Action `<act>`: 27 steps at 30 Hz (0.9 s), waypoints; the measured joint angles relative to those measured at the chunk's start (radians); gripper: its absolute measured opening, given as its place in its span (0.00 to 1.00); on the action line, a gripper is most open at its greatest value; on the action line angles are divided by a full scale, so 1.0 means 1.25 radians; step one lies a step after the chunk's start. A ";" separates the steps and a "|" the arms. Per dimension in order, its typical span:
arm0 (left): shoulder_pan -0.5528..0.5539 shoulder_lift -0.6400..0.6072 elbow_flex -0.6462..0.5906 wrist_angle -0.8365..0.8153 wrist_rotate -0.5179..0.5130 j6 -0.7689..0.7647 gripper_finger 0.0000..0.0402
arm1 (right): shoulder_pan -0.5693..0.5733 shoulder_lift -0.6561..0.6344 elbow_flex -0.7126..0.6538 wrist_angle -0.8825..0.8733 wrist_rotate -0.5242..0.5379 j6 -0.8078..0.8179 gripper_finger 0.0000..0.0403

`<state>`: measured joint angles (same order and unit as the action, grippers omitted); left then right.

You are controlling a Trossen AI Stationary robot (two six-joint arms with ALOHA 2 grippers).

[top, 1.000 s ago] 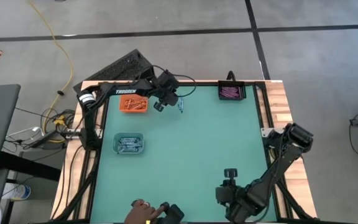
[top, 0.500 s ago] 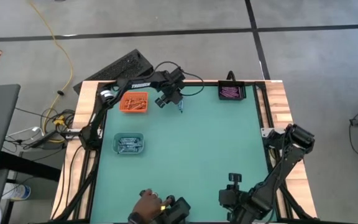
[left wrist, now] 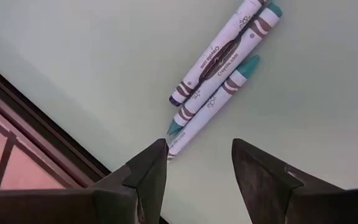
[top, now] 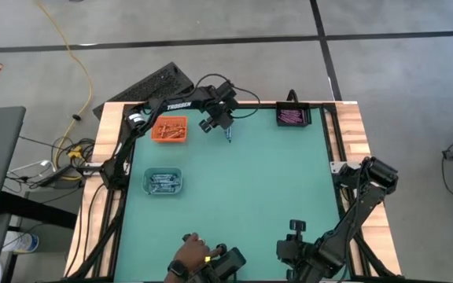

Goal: Sort crayons
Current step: Put the blue crayon into the blue bin

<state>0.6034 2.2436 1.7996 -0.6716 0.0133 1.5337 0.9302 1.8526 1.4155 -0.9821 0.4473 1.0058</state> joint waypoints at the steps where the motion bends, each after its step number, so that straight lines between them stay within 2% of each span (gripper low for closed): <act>1: 0.003 0.000 0.000 0.000 0.005 0.000 0.42 | 0.000 0.000 0.000 0.001 0.000 0.000 0.30; 8: 0.018 0.001 0.000 0.000 0.022 0.029 0.42 | 0.000 0.000 0.000 0.000 0.001 0.008 0.30; 12: 0.015 0.043 0.023 -0.001 0.019 0.036 0.42 | 0.000 0.000 0.000 0.001 0.004 0.013 0.30; 20: 0.002 0.152 0.205 -0.171 -0.001 0.034 0.42 | 0.000 0.000 0.000 0.018 0.020 0.015 0.30; 27: 0.001 0.168 0.238 -0.219 0.012 0.023 0.30 | 0.000 0.000 0.000 0.015 0.021 0.015 0.30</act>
<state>0.6047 2.4531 2.0972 -0.9456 0.0287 1.5627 0.9298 1.8526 1.4155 -0.9634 0.4732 1.0241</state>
